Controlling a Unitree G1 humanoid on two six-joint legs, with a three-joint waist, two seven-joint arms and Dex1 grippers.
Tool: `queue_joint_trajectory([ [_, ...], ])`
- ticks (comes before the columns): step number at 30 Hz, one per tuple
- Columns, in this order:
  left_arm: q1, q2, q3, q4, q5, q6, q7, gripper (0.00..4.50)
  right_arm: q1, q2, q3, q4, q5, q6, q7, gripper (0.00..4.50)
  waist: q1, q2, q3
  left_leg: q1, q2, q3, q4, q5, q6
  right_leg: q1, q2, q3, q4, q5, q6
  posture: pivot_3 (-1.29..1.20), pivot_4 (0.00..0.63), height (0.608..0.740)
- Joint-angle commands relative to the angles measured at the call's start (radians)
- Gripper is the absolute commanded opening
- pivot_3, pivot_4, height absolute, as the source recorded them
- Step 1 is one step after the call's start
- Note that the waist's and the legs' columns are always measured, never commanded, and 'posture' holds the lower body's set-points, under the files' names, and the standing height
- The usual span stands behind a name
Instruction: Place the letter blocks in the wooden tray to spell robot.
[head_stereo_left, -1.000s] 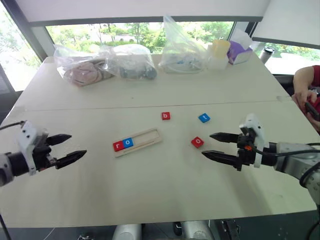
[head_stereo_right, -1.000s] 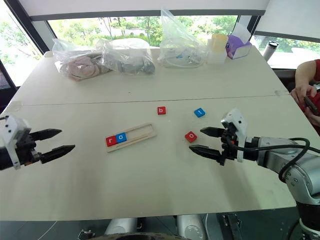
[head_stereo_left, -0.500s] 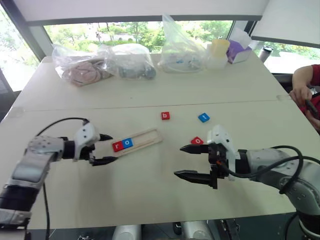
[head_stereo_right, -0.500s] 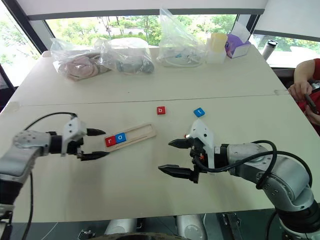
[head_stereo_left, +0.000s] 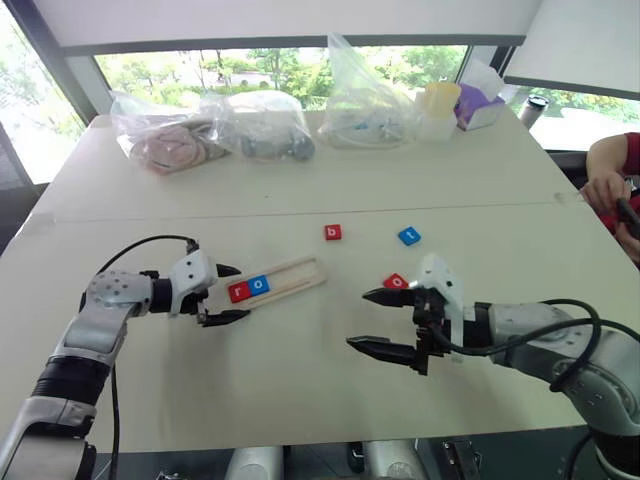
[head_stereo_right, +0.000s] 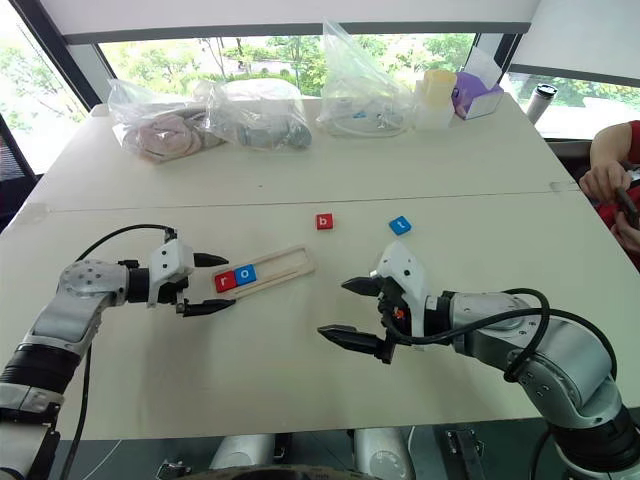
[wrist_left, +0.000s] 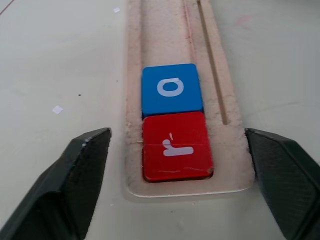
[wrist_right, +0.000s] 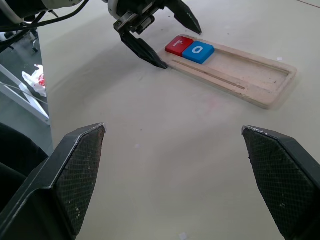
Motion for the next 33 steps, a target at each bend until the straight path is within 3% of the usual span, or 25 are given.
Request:
queue_joint_trajectory([
  [1, 0.026, -0.002, -0.038, 0.034, 0.054, 0.0, 0.007, 3.14, 0.001, -0.001, -0.03, -0.017, -0.005, -0.028, -0.002, 4.5, 0.0, 0.0, 0.0, 0.0, 0.0, 0.0, 0.0, 0.0, 0.0, 0.0, 0.0, 0.0, 0.0, 0.0, 0.0, 0.0, 0.15, 0.74],
  [11, -0.045, 0.011, -0.038, -0.063, -0.02, -0.045, -0.131, 3.14, 0.04, 0.004, -0.087, 0.064, -0.041, -0.074, -0.001, 4.5, -0.001, -0.001, 0.0, -0.002, 0.0, 0.0, 0.0, 0.0, 0.0, -0.001, 0.0, 0.0, -0.001, 0.0, 0.0, 0.0, 0.15, 0.74],
  [21, -0.134, -0.027, -0.099, 0.058, 0.023, -0.136, -0.214, 3.14, 0.089, 0.019, -0.091, 0.108, -0.111, -0.13, 0.006, 4.5, -0.007, -0.002, 0.001, -0.002, 0.0, 0.0, 0.0, 0.0, 0.001, -0.002, 0.003, 0.0, 0.0, 0.0, 0.001, 0.0, 0.15, 0.74],
  [23, -0.131, -0.029, -0.105, 0.057, 0.014, -0.117, -0.233, 4.19, 0.102, 0.027, -0.095, 0.102, -0.115, -0.132, -0.001, 4.5, -0.004, -0.002, 0.001, -0.002, 0.0, 0.0, 0.0, 0.0, 0.001, -0.002, 0.003, 0.0, 0.0, 0.001, 0.001, 0.0, 0.15, 0.74],
  [24, -0.128, -0.028, -0.104, 0.052, 0.01, -0.109, -0.237, 4.46, 0.107, 0.029, -0.097, 0.098, -0.118, -0.132, -0.003, 4.5, -0.004, -0.002, 0.001, -0.002, 0.0, 0.0, 0.0, 0.0, 0.001, -0.002, 0.003, 0.0, 0.0, 0.001, 0.001, 0.0, 0.15, 0.74],
  [30, -0.099, -0.004, -0.086, 0.026, 0.036, -0.098, -0.19, 4.46, 0.076, 0.064, -0.085, 0.119, -0.167, -0.123, -0.078, 4.5, -0.005, -0.002, 0.001, -0.002, 0.0, 0.0, 0.0, 0.0, 0.001, -0.002, 0.002, 0.0, 0.0, 0.001, 0.001, 0.0, 0.15, 0.74],
  [33, -0.082, 0.035, -0.05, 0.001, 0.019, -0.082, -0.178, 4.46, -0.038, 0.149, -0.054, 0.172, -0.199, -0.078, -0.193, 4.5, -0.013, -0.002, 0.001, -0.001, 0.0, 0.001, 0.0, 0.0, 0.001, -0.002, 0.003, 0.001, 0.0, 0.001, 0.0, 0.0, 0.15, 0.74],
])
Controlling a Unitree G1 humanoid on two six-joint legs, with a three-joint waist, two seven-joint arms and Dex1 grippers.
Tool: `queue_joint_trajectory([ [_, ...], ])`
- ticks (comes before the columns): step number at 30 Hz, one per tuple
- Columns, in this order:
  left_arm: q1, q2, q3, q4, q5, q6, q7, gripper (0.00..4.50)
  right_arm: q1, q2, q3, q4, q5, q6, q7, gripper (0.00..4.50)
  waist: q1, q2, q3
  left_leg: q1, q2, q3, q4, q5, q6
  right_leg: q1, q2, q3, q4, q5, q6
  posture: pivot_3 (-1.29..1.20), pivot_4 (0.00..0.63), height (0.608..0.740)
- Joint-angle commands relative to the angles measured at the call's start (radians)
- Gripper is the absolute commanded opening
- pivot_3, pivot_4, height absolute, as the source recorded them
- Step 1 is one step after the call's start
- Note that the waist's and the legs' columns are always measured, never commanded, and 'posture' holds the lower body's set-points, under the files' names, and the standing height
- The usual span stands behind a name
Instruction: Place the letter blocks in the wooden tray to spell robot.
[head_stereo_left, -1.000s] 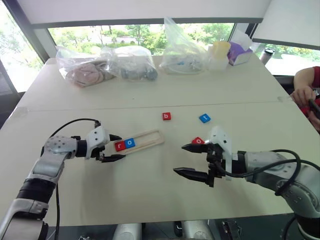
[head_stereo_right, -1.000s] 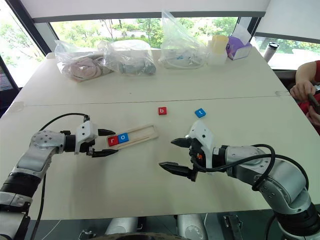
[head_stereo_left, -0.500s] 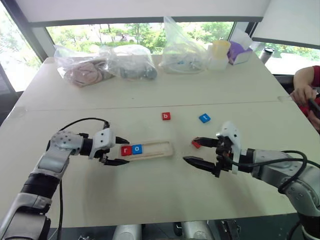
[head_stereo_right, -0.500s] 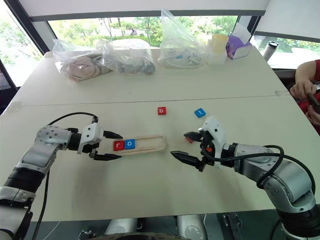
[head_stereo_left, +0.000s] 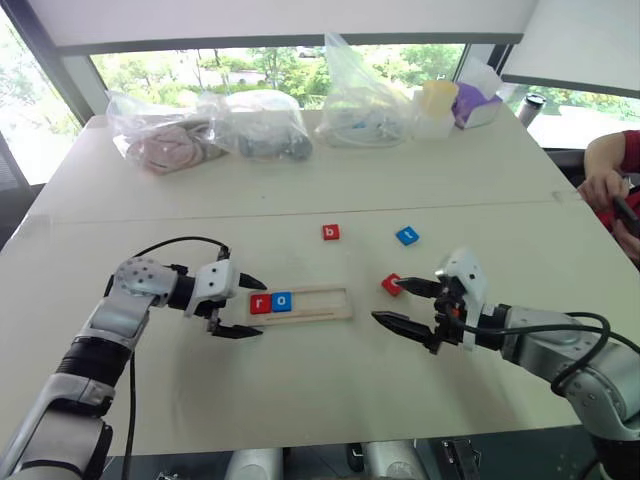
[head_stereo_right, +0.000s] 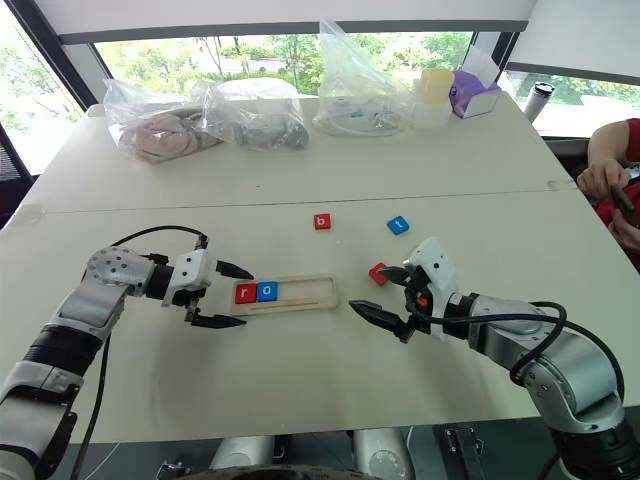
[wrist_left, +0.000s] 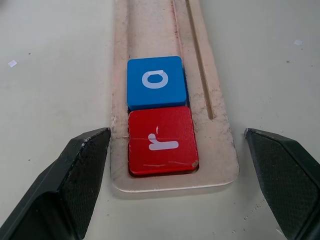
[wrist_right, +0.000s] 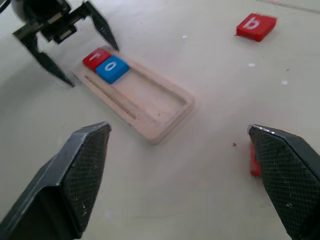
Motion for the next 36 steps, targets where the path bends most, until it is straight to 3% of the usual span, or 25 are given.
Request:
queue_joint_trajectory([
  [1, 0.014, 0.056, 0.058, -0.031, -0.007, 0.021, 0.019, 4.46, -0.135, 0.092, 0.027, 0.044, -0.034, 0.049, -0.131, 4.5, -0.008, -0.001, 0.0, 0.001, 0.001, 0.001, 0.0, 0.0, 0.0, 0.0, 0.001, 0.0, 0.0, 0.0, -0.001, 0.0, 0.15, 0.74],
  [5, 0.076, 0.185, 0.138, -0.145, -0.132, 0.344, -0.023, 4.46, -0.35, 0.288, 0.123, 0.216, -0.091, 0.151, -0.265, 4.5, -0.026, -0.003, 0.001, 0.0, 0.006, 0.0, 0.0, 0.0, 0.0, -0.003, 0.009, 0.002, 0.001, 0.001, -0.003, 0.0, 0.15, 0.74],
  [9, 0.144, 0.244, 0.296, -0.195, -0.226, 0.522, 0.057, 4.46, -0.506, 0.448, 0.192, 0.463, -0.207, 0.144, -0.352, 4.5, -0.027, -0.002, 0.002, -0.002, 0.01, 0.0, -0.002, 0.0, 0.0, -0.007, 0.013, 0.001, 0.002, 0.005, -0.004, 0.0, 0.15, 0.74],
  [14, 0.175, 0.202, 0.488, -0.319, -0.347, 0.676, 0.232, 4.46, -0.612, 0.551, 0.252, 0.674, -0.344, 0.063, -0.388, 4.5, -0.025, -0.003, 0.002, -0.005, 0.013, 0.001, -0.003, 0.0, 0.0, -0.011, 0.012, 0.001, 0.003, 0.005, -0.004, 0.0, 0.15, 0.74],
  [18, 0.265, 0.124, 0.636, -0.534, -0.449, 0.785, 0.392, 4.46, -0.689, 0.653, 0.263, 0.886, -0.459, -0.044, -0.468, 4.5, -0.03, -0.003, 0.001, -0.004, 0.013, 0.002, -0.003, 0.0, 0.0, -0.011, 0.01, 0.003, 0.002, 0.006, -0.004, 0.0, 0.15, 0.74],
  [25, 0.343, 0.039, 0.66, -0.664, -0.475, 0.807, 0.541, 4.46, -0.74, 0.774, 0.276, 1.061, -0.569, -0.115, -0.521, 4.5, -0.029, -0.004, 0.001, -0.001, 0.015, 0.002, -0.003, 0.0, -0.001, -0.01, 0.013, 0.003, 0.003, 0.009, -0.009, 0.0, 0.15, 0.74],
  [28, 0.35, 0.027, 0.637, -0.675, -0.459, 0.79, 0.567, 4.5, -0.718, 0.796, 0.282, 1.05, -0.606, -0.112, -0.53, 3.68, -0.03, -0.004, 0.0, 0.0, 0.015, 0.003, -0.003, 0.001, -0.001, -0.009, 0.015, 0.003, 0.003, 0.01, -0.013, 0.0, 0.15, 0.74],
  [33, 0.329, 0.026, 0.607, -0.654, -0.449, 0.759, 0.584, 4.5, -0.686, 0.812, 0.277, 0.997, -0.649, -0.093, -0.548, 1.29, -0.038, -0.004, 0.0, 0.0, 0.017, 0.003, -0.003, 0.001, -0.001, -0.01, 0.016, 0.003, 0.003, 0.011, -0.013, 0.0, 0.15, 0.74],
  [36, 0.281, 0.018, 0.555, -0.646, -0.448, 0.749, 0.584, 4.5, -0.696, 0.795, 0.25, 0.973, -0.677, -0.134, -0.57, 1.16, -0.039, -0.004, 0.0, -0.001, 0.017, 0.003, -0.003, 0.001, -0.001, -0.01, 0.016, 0.002, 0.003, 0.011, -0.013, 0.0, 0.15, 0.74],
])
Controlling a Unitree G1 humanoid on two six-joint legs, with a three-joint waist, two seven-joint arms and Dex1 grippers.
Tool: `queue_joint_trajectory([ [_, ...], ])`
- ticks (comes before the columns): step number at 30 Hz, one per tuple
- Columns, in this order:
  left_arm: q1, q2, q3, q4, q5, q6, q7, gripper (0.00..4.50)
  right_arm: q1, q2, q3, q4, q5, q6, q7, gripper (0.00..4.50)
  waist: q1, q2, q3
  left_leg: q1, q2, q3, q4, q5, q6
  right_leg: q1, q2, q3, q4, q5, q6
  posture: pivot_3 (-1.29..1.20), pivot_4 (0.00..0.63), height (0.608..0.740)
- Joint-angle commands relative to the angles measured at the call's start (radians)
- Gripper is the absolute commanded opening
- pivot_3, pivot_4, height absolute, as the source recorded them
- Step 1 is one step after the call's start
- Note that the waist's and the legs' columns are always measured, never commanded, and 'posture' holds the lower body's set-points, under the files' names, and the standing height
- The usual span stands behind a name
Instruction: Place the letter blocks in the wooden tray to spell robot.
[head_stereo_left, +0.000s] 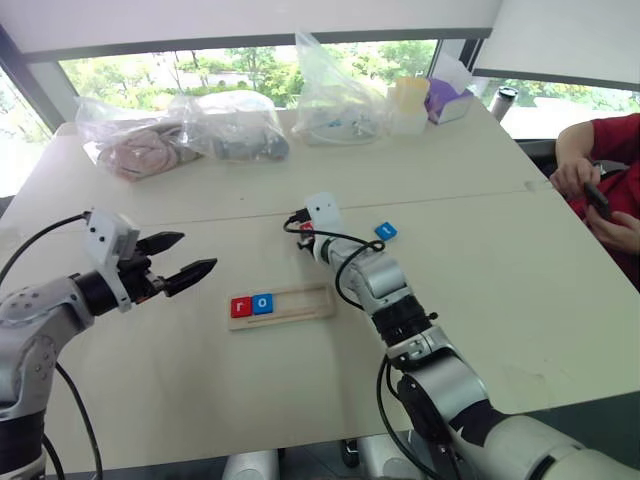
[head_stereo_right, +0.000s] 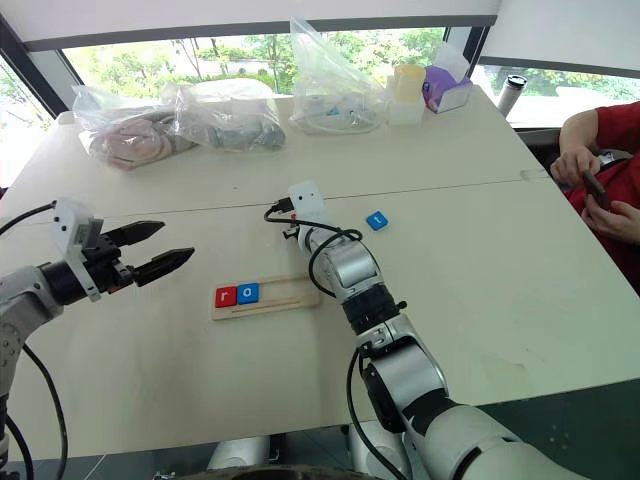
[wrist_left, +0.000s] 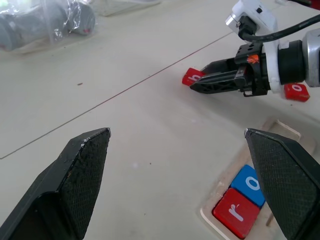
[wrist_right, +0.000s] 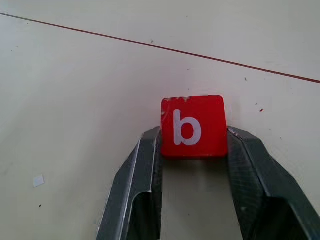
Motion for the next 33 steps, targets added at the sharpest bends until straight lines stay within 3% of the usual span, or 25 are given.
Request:
queue_joint_trajectory([
  [1, -0.057, -0.005, -0.049, -0.01, 0.002, -0.027, 0.003, 4.5, 0.001, -0.011, -0.025, -0.029, -0.034, -0.028, -0.019, 1.16, 0.001, 0.0, 0.0, 0.0, 0.0, 0.0, 0.0, 0.0, 0.0, 0.0, 0.0, 0.0, 0.0, 0.0, 0.0, 0.0, 0.15, 0.74],
  [4, -0.099, -0.009, -0.114, -0.048, -0.022, -0.005, -0.015, 4.5, 0.046, -0.106, -0.056, -0.26, -0.041, 0.016, 0.017, 1.16, 0.011, 0.001, 0.001, -0.001, -0.001, 0.0, 0.0, 0.0, 0.0, 0.0, 0.0, 0.0, 0.0, 0.0, 0.0, 0.0, 0.15, 0.74],
  [7, -0.133, -0.01, -0.204, -0.081, -0.02, 0.003, -0.043, 4.5, 0.187, -0.238, -0.065, -0.619, -0.022, 0.198, 0.08, 1.16, 0.025, 0.001, 0.001, -0.004, -0.003, -0.001, 0.0, 0.0, 0.0, -0.001, -0.003, 0.0, -0.002, -0.002, 0.003, 0.0, 0.15, 0.74],
  [11, -0.161, -0.02, -0.254, -0.056, -0.007, -0.011, -0.055, 4.5, 0.359, -0.303, -0.129, -0.949, -0.031, 0.445, 0.053, 1.16, 0.019, 0.0, 0.0, -0.004, -0.006, 0.0, -0.001, -0.001, 0.001, -0.001, -0.004, 0.001, -0.002, -0.004, 0.007, 0.0, 0.15, 0.74],
  [16, -0.172, -0.013, -0.302, -0.016, 0.011, -0.038, -0.103, 4.5, 0.602, -0.24, -0.178, -1.264, -0.074, 0.72, -0.019, 1.16, 0.011, 0.001, 0.0, -0.002, -0.003, 0.0, -0.003, -0.001, 0.002, -0.002, -0.001, 0.001, -0.001, -0.006, 0.004, 0.0, 0.15, 0.74],
  [24, -0.233, -0.006, -0.357, 0.062, 0.051, -0.062, -0.161, 4.5, 0.676, -0.095, -0.233, -1.271, -0.061, 0.801, -0.01, 1.16, 0.011, 0.001, 0.0, 0.001, -0.001, -0.001, 0.001, 0.0, 0.0, 0.0, 0.004, 0.001, 0.0, -0.007, -0.002, 0.0, 0.15, 0.74],
  [30, -0.248, -0.006, -0.358, 0.072, 0.053, -0.057, -0.176, 4.5, 0.654, -0.092, -0.205, -1.252, -0.083, 0.815, -0.035, 4.18, 0.011, 0.001, 0.0, -0.001, 0.0, -0.001, 0.0, 0.0, 0.001, -0.001, 0.005, 0.001, 0.0, -0.007, -0.002, 0.0, 0.15, 0.74],
  [31, -0.248, 0.006, -0.362, 0.072, 0.057, -0.062, -0.194, 4.5, 0.638, -0.104, -0.2, -1.269, -0.091, 0.827, -0.042, 4.48, 0.011, 0.001, 0.0, -0.001, 0.0, -0.001, 0.0, 0.0, 0.001, -0.001, 0.005, 0.001, 0.0, -0.007, -0.001, 0.0, 0.15, 0.74],
  [33, -0.248, 0.02, -0.367, 0.075, 0.062, -0.07, -0.218, 4.5, 0.617, -0.114, -0.196, -1.291, -0.098, 0.842, -0.05, 4.48, 0.011, 0.001, 0.0, -0.001, 0.0, 0.0, 0.0, 0.0, 0.0, -0.002, 0.005, 0.001, 0.0, -0.007, -0.001, 0.0, 0.15, 0.74],
])
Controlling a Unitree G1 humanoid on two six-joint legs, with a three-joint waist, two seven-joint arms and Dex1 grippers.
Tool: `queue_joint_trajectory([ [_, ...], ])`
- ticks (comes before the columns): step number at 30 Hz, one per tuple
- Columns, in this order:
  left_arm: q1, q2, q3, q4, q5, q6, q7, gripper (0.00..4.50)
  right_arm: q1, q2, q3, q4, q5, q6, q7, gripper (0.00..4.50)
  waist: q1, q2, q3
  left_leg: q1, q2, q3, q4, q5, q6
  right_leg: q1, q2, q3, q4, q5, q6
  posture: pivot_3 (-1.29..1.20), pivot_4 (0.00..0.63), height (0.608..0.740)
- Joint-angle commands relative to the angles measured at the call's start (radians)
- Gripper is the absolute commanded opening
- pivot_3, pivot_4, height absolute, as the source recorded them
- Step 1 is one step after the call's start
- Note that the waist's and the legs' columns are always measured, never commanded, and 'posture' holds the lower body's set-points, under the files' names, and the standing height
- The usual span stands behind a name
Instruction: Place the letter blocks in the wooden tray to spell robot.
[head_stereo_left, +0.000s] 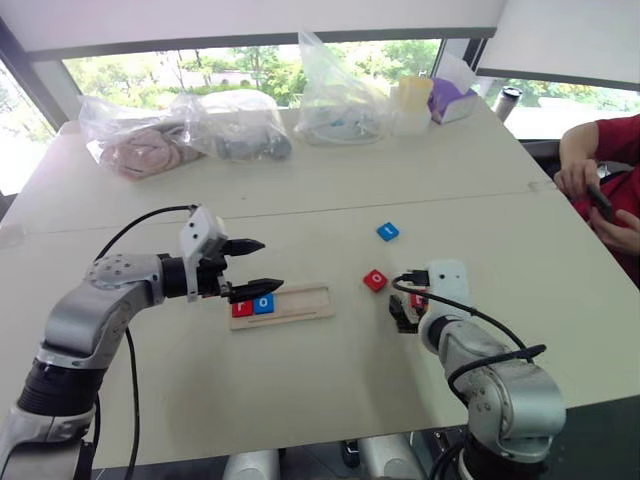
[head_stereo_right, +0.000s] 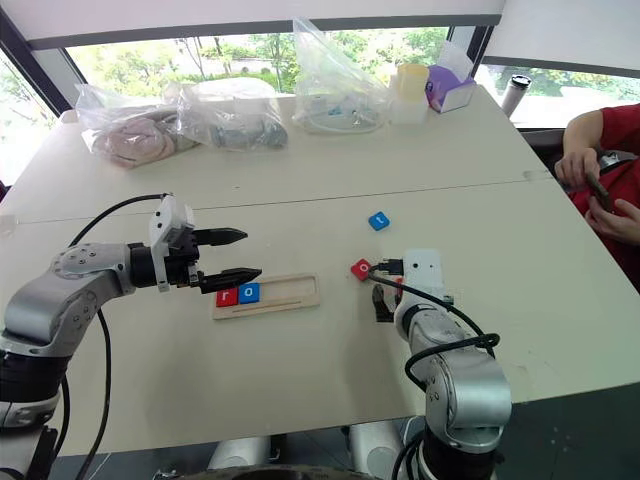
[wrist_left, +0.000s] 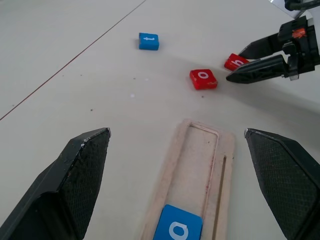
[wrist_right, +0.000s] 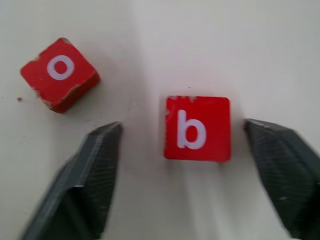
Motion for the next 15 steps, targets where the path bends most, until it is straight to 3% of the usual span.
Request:
queue_joint_trajectory([
  [1, -0.02, 0.036, 0.002, -0.008, 0.012, -0.033, -0.048, 4.5, -0.037, -0.024, 0.006, -0.053, -0.017, 0.034, -0.014, 4.48, 0.0, 0.0, 0.0, 0.0, 0.0, 0.0, 0.0, 0.0, 0.0, 0.0, 0.0, 0.0, 0.0, 0.0, 0.0, 0.0, 0.15, 0.74],
  [3, -0.024, 0.061, -0.011, -0.001, 0.022, -0.05, -0.091, 4.5, -0.077, -0.1, -0.021, -0.083, -0.005, 0.03, 0.027, 4.48, 0.001, 0.001, 0.001, 0.0, 0.0, 0.0, 0.0, 0.0, 0.0, 0.0, 0.0, 0.0, 0.0, 0.0, 0.0, 0.0, 0.15, 0.74],
  [6, -0.038, 0.106, -0.008, -0.023, -0.008, -0.028, -0.164, 4.5, -0.133, -0.354, -0.115, -0.058, 0.105, -0.11, 0.267, 4.48, 0.003, 0.001, 0.002, -0.001, -0.001, 0.001, 0.001, 0.0, 0.0, 0.0, -0.001, 0.0, -0.001, 0.0, 0.0, 0.0, 0.15, 0.74],
  [8, -0.031, 0.145, -0.007, -0.069, -0.036, 0.004, -0.205, 4.5, -0.043, -0.635, -0.098, 0.008, 0.229, -0.264, 0.582, 4.48, 0.003, 0.001, 0.002, -0.001, -0.003, 0.001, 0.0, 0.0, 0.0, 0.001, -0.004, -0.001, -0.002, -0.001, 0.002, 0.0, 0.15, 0.74],
  [10, -0.018, 0.19, -0.023, -0.107, -0.023, -0.004, -0.243, 4.5, 0.047, -0.823, -0.096, 0.086, 0.254, -0.532, 0.802, 4.48, 0.004, -0.001, 0.002, 0.0, -0.004, 0.001, -0.001, -0.001, 0.001, 0.003, -0.006, -0.001, -0.004, -0.004, 0.006, 0.0, 0.15, 0.74],
  [15, -0.016, 0.229, -0.017, -0.179, -0.039, 0.022, -0.243, 4.5, 0.117, -0.913, -0.113, 0.387, 0.299, -1.002, 1.115, 4.48, -0.001, -0.003, 0.003, 0.001, -0.004, 0.004, -0.002, -0.004, 0.006, 0.003, -0.005, 0.001, -0.004, -0.004, 0.011, 0.0, 0.15, 0.74],
])
